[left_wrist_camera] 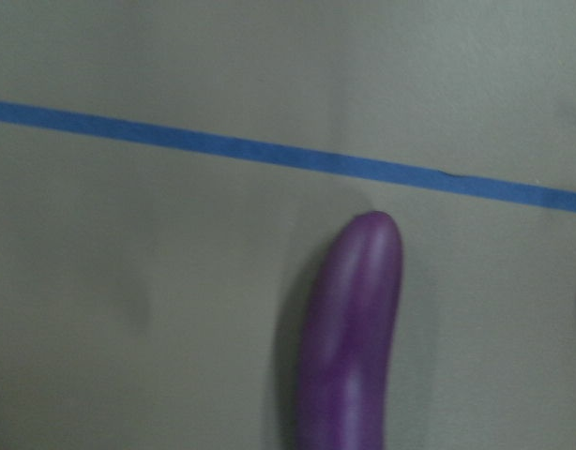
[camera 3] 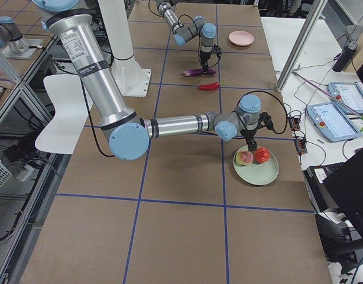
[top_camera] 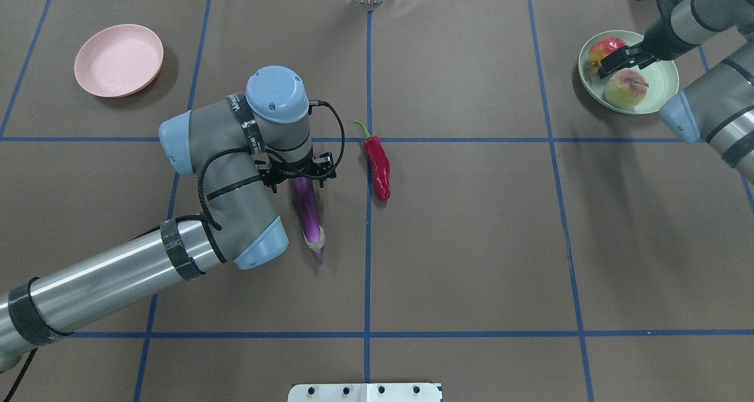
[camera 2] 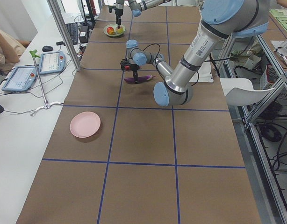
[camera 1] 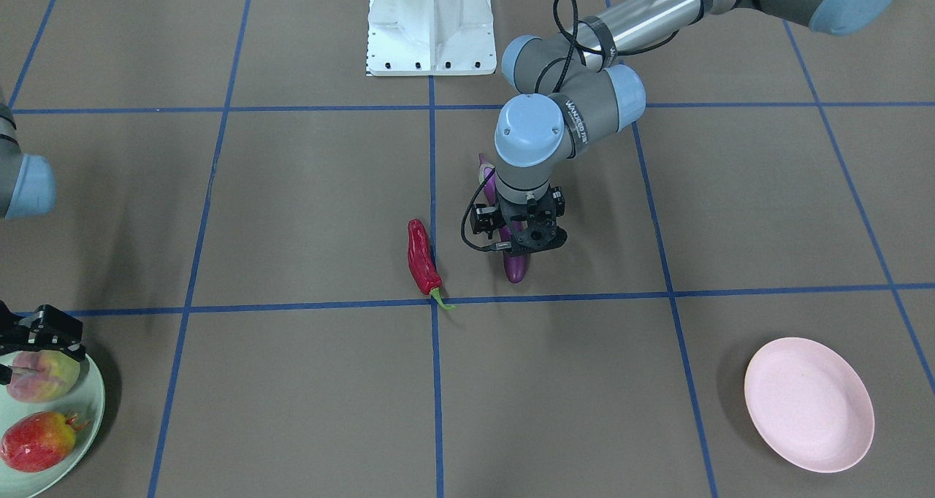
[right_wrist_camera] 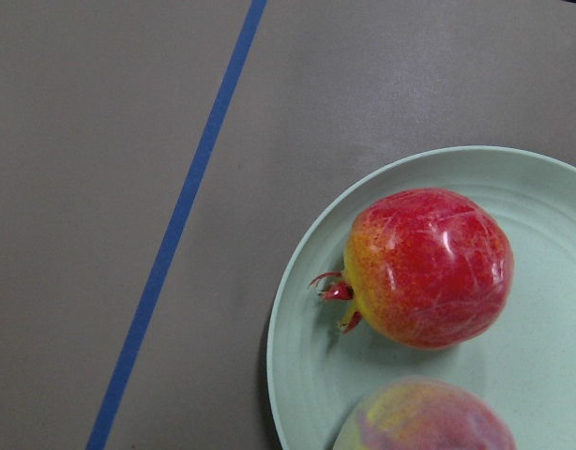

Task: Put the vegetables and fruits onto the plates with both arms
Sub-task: 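Reach the left gripper down to the purple eggplant and grasp it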

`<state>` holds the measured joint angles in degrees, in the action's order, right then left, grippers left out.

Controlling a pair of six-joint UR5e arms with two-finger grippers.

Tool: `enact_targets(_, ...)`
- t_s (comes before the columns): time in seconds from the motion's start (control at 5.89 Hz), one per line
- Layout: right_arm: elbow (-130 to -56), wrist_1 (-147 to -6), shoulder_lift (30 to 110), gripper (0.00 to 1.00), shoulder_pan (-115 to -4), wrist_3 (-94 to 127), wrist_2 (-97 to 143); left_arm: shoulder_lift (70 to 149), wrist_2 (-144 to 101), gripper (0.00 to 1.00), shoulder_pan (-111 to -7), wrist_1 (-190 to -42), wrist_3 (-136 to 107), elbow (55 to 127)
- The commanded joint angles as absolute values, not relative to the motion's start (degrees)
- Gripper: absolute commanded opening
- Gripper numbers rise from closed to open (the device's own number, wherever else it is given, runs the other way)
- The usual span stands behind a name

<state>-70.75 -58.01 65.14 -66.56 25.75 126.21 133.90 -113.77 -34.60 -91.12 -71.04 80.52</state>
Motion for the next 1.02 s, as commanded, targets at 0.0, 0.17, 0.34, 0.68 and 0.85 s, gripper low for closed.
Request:
enact_targets(0.0,-70.75,-58.01,65.21,1.0,-66.53,25.75,126.21,134.12,-113.73,0.01,-34.45,-91.06,-71.02,81.03)
enact_targets(0.17,-70.75,-58.01,65.3,1.0,-66.53,25.93,126.21,134.12,-113.56,0.0,-34.45,-91.05,-70.93,81.21)
enact_targets(0.34,-70.84,-58.01,65.48,1.0,-66.53,26.19,126.21,134.12,-113.47,0.0,-34.8,-91.05,-70.84,81.47)
enact_targets(0.68,-70.93,-58.01,65.57,1.0,-66.45,27.07,126.3,133.77,-115.22,0.0,-41.8,-88.7,-60.98,85.77)
enact_targets(0.85,-70.93,-58.01,65.57,1.0,-66.36,27.07,126.39,133.77,-115.49,0.0,-47.58,-87.38,-51.34,85.61)
